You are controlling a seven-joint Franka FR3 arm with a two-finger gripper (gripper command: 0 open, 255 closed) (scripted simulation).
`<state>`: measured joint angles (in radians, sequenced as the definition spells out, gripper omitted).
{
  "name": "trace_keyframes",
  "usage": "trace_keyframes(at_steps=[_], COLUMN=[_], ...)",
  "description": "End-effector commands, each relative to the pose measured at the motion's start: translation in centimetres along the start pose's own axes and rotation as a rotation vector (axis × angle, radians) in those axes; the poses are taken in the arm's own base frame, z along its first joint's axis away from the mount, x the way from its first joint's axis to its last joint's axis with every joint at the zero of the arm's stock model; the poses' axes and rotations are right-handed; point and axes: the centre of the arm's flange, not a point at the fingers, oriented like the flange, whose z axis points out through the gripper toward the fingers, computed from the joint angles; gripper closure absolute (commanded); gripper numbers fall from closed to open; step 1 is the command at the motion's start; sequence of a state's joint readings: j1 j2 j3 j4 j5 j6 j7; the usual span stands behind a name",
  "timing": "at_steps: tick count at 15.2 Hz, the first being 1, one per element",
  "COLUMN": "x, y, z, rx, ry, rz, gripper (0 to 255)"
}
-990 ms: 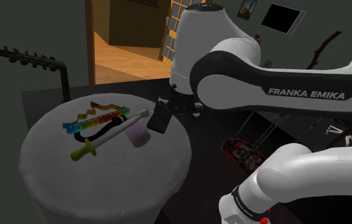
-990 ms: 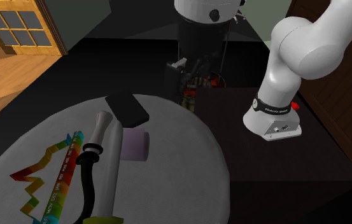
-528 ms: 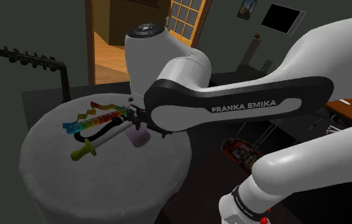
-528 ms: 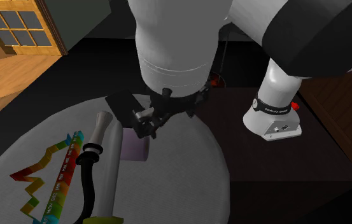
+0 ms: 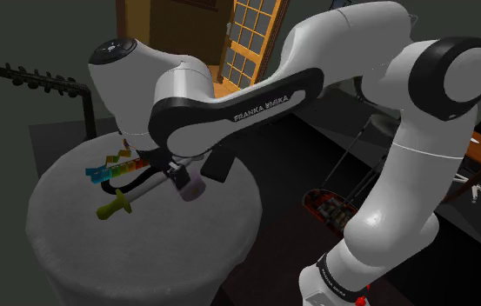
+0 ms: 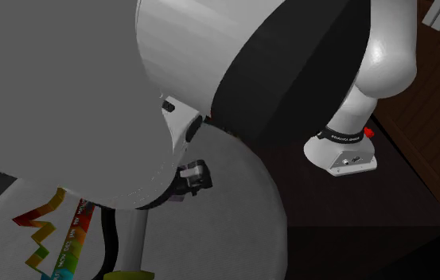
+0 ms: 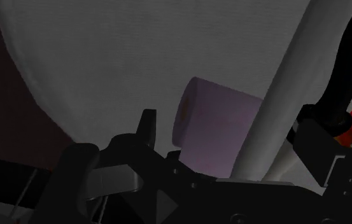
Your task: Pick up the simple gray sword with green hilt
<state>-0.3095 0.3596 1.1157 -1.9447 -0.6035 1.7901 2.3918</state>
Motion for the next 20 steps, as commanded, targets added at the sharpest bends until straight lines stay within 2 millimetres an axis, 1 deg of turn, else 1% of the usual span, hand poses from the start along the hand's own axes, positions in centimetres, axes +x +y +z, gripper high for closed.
trace_keyframes(at_steps=[1,4,5,12,14,15,20], x=[-1.2,-2.1,-2.2,-3.5,-3.6,-3.6,-3.5], y=[-2.6,-6.6,-7.4,-7.6,-7.6,-7.6,-7.6], z=[1.4,2.8,3.1,6.6,6.9,6.8,6.8], rx=[-0.009,-0.025,-0.029,-0.029,-0.029,-0.029,-0.029], ry=[0.027,0.054,0.059,0.059,0.059,0.059,0.059], rz=[0.095,0.223,0.248,0.248,0.248,0.248,0.248], gripper=[0,0,0,0,0,255,255])
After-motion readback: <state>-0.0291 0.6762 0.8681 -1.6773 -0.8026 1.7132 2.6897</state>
